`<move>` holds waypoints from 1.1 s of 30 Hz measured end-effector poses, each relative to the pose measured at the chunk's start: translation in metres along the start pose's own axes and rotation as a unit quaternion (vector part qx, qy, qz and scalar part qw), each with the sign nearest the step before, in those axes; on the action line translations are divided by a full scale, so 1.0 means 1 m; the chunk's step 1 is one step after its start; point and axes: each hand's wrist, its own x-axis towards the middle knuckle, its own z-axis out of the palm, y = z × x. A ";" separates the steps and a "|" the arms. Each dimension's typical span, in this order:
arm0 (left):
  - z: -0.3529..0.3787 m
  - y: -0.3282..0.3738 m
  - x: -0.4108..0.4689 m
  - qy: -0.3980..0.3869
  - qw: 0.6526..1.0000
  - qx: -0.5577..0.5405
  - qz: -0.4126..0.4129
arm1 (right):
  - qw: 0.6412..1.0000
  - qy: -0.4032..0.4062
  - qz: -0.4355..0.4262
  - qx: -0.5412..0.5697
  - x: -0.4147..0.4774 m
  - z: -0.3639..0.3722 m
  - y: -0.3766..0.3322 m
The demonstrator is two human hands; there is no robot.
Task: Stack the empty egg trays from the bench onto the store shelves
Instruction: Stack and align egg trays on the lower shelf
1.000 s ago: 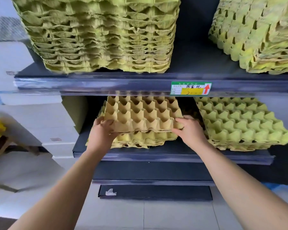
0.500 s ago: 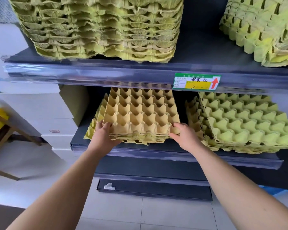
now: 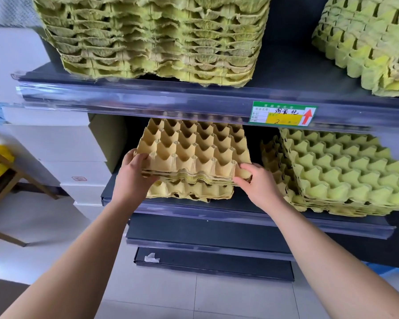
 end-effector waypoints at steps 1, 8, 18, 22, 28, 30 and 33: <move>-0.003 -0.004 0.000 0.004 1.000 -0.001 0.001 | 1.000 0.003 -0.002 0.001 0.000 0.004 -0.004; 0.002 -0.034 -0.003 -0.069 0.996 0.029 -0.051 | 0.998 -0.044 -0.002 -0.039 0.004 0.035 -0.008; 0.026 -0.046 -0.010 -0.126 0.990 0.027 -0.057 | 0.995 -0.079 0.040 -0.045 0.006 0.052 -0.004; 0.030 -0.044 -0.012 -0.111 0.991 0.023 -0.074 | 0.996 -0.085 0.039 -0.015 -0.002 0.060 -0.007; 0.021 -0.038 -0.007 -0.081 0.993 -0.033 -0.084 | 0.997 -0.050 0.048 0.030 -0.001 0.052 -0.015; 0.013 -0.038 -0.005 -0.064 0.995 -0.036 -0.067 | 0.998 -0.032 0.036 0.042 -0.001 0.048 -0.019; 0.000 -0.041 0.005 -0.043 0.997 -0.040 -0.042 | 0.998 -0.017 0.023 0.056 -0.003 0.050 -0.029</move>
